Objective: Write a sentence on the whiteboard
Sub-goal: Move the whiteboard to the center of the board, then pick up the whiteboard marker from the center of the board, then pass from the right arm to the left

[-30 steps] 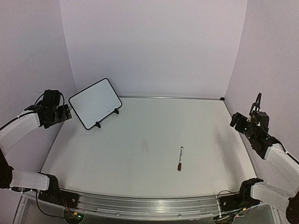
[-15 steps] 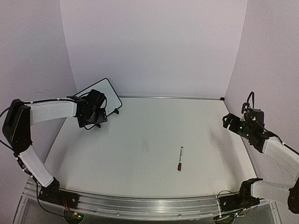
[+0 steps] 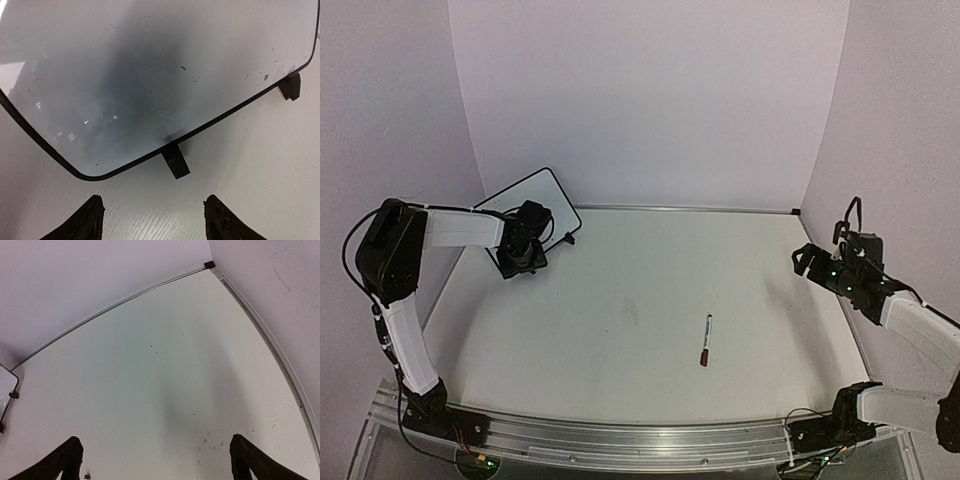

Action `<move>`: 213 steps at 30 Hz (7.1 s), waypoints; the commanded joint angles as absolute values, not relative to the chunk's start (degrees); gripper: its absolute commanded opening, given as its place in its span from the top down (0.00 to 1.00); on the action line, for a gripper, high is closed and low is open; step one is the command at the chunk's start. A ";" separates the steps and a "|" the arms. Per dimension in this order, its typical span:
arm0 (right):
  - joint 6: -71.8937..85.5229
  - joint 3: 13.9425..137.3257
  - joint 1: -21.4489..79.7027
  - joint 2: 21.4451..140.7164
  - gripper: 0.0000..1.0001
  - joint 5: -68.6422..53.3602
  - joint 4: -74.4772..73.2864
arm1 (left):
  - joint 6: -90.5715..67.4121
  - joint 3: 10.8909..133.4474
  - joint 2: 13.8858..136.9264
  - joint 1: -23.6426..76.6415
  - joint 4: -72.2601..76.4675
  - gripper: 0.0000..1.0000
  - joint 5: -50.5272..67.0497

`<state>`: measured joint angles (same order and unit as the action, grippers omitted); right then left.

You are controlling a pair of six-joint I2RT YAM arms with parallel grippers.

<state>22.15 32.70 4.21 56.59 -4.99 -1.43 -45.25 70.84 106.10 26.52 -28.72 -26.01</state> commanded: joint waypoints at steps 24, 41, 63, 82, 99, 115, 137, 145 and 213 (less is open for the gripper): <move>23.75 34.86 4.28 56.55 0.02 -7.53 -1.30 | -44.25 74.34 113.61 23.33 -22.56 0.51 -26.22; 23.68 35.35 4.30 57.12 0.02 -8.00 -1.26 | -39.27 74.61 115.78 21.63 -19.87 0.69 -26.16; 22.83 36.12 4.28 57.30 0.02 -7.29 -1.64 | -31.67 67.59 112.87 21.49 -11.38 1.00 -25.77; 22.54 36.98 4.33 57.61 0.02 -9.55 -2.90 | -26.59 53.69 102.29 28.80 -2.42 1.00 -16.57; 25.31 36.33 7.86 58.85 0.02 -9.86 -3.03 | -39.31 46.78 97.99 44.10 -4.74 1.00 -14.26; 28.86 36.05 17.00 60.98 0.02 -4.54 -3.79 | -50.27 49.84 101.95 58.06 -8.57 1.00 -15.56; 43.11 50.50 40.79 78.47 0.23 11.91 -22.46 | -49.86 41.25 84.20 58.63 -10.09 0.23 -13.29; 45.99 55.37 43.65 89.56 0.39 7.17 -22.47 | -38.45 45.31 71.57 57.14 -20.85 0.08 -13.44; 59.15 69.68 59.74 86.24 1.00 18.99 -1.73 | -33.41 54.32 79.59 63.09 8.32 0.11 6.40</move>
